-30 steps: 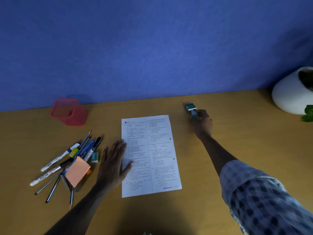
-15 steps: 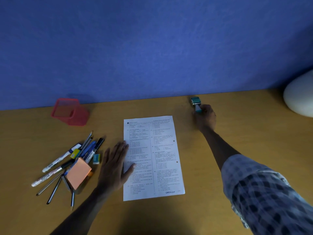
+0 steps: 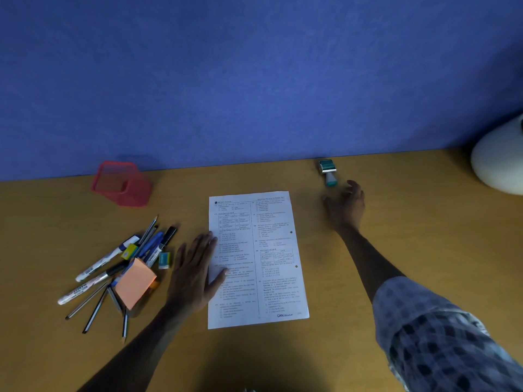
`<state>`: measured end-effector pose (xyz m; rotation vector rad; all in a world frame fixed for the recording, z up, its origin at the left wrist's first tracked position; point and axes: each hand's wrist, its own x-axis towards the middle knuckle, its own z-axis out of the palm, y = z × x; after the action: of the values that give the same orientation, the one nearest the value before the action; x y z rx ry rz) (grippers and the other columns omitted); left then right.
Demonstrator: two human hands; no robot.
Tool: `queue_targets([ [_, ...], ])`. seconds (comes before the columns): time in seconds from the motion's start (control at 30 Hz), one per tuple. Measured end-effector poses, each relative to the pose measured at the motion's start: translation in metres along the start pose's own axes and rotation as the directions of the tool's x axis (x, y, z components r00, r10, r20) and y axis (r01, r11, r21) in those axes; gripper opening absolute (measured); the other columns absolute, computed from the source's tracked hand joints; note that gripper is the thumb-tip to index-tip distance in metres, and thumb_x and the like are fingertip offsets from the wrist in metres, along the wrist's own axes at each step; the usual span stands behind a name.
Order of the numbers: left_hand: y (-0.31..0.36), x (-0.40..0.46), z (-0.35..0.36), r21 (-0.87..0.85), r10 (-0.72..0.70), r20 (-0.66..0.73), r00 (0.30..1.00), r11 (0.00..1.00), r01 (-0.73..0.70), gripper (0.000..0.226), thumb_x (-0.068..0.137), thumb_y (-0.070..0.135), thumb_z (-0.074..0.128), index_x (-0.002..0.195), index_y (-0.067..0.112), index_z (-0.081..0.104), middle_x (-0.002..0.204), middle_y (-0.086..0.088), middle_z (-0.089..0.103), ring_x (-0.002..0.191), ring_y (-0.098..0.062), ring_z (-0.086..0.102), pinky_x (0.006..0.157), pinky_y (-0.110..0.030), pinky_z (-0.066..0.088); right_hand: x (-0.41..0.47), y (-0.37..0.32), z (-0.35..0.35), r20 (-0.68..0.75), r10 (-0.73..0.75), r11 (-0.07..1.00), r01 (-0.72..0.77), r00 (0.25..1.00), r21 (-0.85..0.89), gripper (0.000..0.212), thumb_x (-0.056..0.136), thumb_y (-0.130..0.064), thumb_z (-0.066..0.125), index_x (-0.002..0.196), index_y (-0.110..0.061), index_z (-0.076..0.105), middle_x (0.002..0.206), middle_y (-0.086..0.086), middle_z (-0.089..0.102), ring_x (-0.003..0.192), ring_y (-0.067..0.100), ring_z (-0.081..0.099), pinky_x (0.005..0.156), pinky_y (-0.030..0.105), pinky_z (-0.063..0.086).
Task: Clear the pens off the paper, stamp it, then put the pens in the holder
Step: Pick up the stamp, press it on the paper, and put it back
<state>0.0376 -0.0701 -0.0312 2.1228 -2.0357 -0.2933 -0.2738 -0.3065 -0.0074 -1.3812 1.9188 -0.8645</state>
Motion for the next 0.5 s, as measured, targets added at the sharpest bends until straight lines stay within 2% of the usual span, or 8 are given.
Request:
queue_targets([
  [0.13,-0.003,0.000,0.002,-0.012,-0.018,0.024,1.000,1.000,0.019,0.080,0.093,0.068,0.026,0.154,0.017,0.023,0.162,-0.002,0.021,0.150,-0.019,0.017,0.122,-0.046,0.011,-0.029,0.012,-0.006,0.048,-0.054,0.993,0.059,0.997,-0.104,0.061,0.083,-0.025,0.071,0.138,-0.015,0.044,0.138,0.007,0.049,0.121,0.027,0.051,0.097,0.043,0.049],
  [0.2,-0.005,-0.001,0.002,-0.005,-0.017,0.031,0.999,1.000,0.018,0.079,0.093,0.068,0.025,0.155,0.019,0.019,0.163,-0.001,0.017,0.151,-0.018,0.014,0.122,-0.047,0.010,-0.048,0.018,-0.009,0.113,-0.173,0.975,0.187,0.978,-0.122,0.051,0.091,-0.024,0.063,0.138,-0.013,0.047,0.144,0.009,0.046,0.129,0.029,0.046,0.105,0.043,0.044],
  [0.27,-0.005,-0.002,0.002,-0.001,-0.018,0.037,0.999,1.000,0.018,0.078,0.094,0.067,0.026,0.155,0.020,0.017,0.164,0.000,0.014,0.151,-0.018,0.012,0.122,-0.048,0.011,-0.066,0.025,-0.011,0.223,-0.301,0.925,0.341,0.927,-0.166,0.046,0.098,-0.025,0.053,0.142,-0.013,0.046,0.152,0.010,0.039,0.139,0.029,0.036,0.112,0.042,0.033],
  [0.33,-0.005,-0.003,0.002,-0.011,-0.029,0.038,0.999,1.000,0.030,0.077,0.094,0.065,0.027,0.155,0.019,0.017,0.163,-0.001,0.016,0.151,-0.020,0.014,0.122,-0.049,0.014,-0.084,0.031,-0.010,0.342,-0.343,0.859,0.439,0.875,-0.262,0.049,0.100,-0.032,0.048,0.147,-0.018,0.039,0.159,0.007,0.026,0.148,0.025,0.020,0.117,0.044,0.021],
  [0.4,-0.003,-0.006,0.002,-0.027,-0.052,0.034,0.998,0.998,0.053,0.077,0.094,0.064,0.029,0.154,0.017,0.017,0.162,-0.003,0.019,0.150,-0.022,0.017,0.122,-0.051,0.016,-0.101,0.036,-0.009,0.423,-0.326,0.823,0.474,0.846,-0.314,0.057,0.098,-0.044,0.046,0.150,-0.025,0.031,0.163,0.001,0.014,0.151,0.020,0.006,0.121,0.046,0.013],
  [0.5,0.004,-0.012,0.003,-0.048,-0.081,0.019,0.997,0.995,0.082,0.076,0.094,0.063,0.029,0.153,0.016,0.019,0.161,-0.005,0.022,0.149,-0.023,0.020,0.121,-0.051,0.018,-0.119,0.042,-0.009,0.480,-0.313,0.795,0.502,0.819,-0.339,0.071,0.090,-0.059,0.048,0.151,-0.030,0.027,0.164,-0.002,0.006,0.151,0.019,0.000,0.121,0.047,0.005],
])
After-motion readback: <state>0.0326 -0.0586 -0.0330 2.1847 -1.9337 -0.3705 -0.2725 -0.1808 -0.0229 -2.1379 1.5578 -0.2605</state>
